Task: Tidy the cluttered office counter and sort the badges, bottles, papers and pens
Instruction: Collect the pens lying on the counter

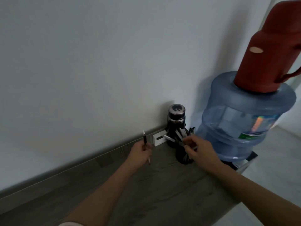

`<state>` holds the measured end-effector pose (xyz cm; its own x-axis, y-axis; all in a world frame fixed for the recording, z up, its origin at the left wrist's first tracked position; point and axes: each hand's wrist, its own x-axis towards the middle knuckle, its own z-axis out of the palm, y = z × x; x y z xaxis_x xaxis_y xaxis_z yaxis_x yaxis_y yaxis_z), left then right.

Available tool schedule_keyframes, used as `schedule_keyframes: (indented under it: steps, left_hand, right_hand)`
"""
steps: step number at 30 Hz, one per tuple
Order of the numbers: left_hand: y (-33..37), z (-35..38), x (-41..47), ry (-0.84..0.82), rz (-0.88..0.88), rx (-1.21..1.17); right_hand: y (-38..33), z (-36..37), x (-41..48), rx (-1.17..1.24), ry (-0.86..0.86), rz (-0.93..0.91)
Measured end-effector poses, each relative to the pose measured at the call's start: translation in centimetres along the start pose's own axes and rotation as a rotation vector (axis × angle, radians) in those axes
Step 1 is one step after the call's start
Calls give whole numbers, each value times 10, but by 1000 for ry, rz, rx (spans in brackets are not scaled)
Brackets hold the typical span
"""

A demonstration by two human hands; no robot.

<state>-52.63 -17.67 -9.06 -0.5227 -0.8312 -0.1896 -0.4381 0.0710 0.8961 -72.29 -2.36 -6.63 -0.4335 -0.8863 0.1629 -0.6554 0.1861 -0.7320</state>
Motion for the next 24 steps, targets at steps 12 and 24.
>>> schedule_keyframes:
  steps: [12, 24]
  left_hand:
    - [82, 71, 29, -80, 193, -132]
    - [77, 76, 28, 74, 238, -87]
  right_hand:
    - [4, -57, 34, 851, 233, 353]
    - [34, -53, 33, 438, 98, 287]
